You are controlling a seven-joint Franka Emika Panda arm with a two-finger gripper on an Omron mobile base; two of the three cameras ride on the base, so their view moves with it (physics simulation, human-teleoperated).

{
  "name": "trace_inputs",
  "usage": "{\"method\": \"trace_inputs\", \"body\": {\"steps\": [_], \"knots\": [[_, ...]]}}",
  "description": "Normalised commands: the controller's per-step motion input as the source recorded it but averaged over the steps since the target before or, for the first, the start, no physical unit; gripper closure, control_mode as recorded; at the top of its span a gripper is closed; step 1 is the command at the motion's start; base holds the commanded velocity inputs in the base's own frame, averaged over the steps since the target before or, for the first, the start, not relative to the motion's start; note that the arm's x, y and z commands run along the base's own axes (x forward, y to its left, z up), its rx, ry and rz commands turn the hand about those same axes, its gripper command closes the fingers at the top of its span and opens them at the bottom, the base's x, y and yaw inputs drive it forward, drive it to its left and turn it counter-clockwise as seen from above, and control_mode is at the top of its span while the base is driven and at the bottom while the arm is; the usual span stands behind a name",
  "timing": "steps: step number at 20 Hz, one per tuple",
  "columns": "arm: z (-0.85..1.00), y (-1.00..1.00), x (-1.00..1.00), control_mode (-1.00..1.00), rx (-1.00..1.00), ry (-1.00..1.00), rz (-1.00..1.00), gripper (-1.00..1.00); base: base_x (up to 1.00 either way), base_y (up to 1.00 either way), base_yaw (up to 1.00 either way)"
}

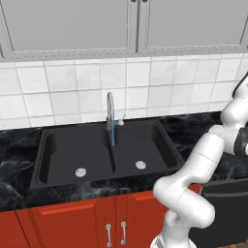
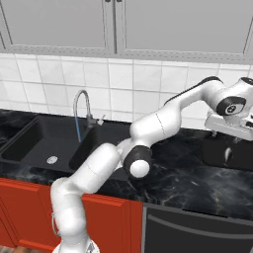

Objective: Take the fish out of the fridge, briefly rinse it in the sink, and place it on the tray next to the sink.

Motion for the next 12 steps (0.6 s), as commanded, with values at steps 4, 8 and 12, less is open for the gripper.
{"method": "trace_inputs", "body": {"steps": [4, 8, 12], "knots": [[-0.98, 1.00, -1.00, -1.00, -0.17, 0.00, 0.07, -1.00, 0.00, 0.00, 0.00], [-1.00, 1.00, -1.00, -1.00, -0.23, -0.01, 0.13, -1.00, 0.00, 0.00, 0.00], [-1.00, 1.00, -0.91, -1.00, -0.49, -0.37, 0.20, -1.00, 0.00, 0.00, 0.00]]}}
